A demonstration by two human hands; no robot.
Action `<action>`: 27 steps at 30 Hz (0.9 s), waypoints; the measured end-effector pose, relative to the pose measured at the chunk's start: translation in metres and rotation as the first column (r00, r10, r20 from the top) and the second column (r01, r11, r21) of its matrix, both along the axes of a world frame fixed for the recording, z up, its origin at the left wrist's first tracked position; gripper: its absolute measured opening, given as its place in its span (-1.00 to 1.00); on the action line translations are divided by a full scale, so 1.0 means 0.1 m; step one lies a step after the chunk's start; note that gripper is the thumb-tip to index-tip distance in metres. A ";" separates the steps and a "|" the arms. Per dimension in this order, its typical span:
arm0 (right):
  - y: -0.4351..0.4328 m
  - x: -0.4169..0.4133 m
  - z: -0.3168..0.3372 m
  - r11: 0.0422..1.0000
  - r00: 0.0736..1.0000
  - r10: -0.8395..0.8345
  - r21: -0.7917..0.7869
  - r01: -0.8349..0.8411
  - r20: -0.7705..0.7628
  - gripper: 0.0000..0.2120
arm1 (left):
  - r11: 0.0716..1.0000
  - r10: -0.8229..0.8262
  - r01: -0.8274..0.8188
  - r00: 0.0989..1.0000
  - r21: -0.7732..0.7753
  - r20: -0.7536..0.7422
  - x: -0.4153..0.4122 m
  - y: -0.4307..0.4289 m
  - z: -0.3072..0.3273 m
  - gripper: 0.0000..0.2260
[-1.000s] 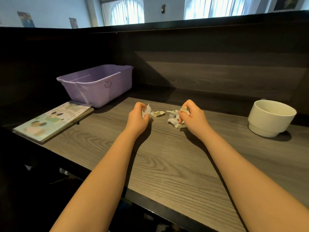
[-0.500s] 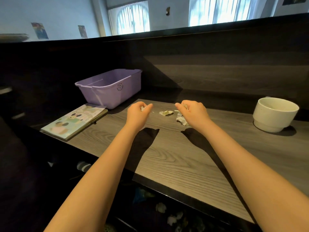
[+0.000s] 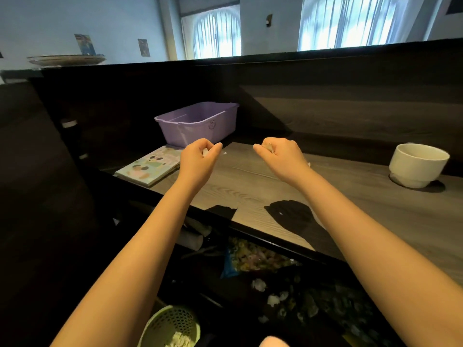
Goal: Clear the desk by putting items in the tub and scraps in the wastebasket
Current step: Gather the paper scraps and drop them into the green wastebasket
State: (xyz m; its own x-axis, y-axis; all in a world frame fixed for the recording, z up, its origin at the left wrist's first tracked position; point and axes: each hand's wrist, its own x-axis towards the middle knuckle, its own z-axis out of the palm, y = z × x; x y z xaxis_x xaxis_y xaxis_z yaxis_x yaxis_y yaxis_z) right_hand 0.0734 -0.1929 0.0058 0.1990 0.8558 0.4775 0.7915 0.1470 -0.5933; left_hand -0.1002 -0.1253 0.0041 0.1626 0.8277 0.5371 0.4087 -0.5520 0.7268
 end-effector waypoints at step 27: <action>-0.23 -2.21 -1.44 0.909 0.957 0.256 -0.372 -0.189 0.138 -0.85 | 0.938 0.164 -0.269 0.901 -0.221 -0.401 -2.40 -0.62 -1.61 -0.84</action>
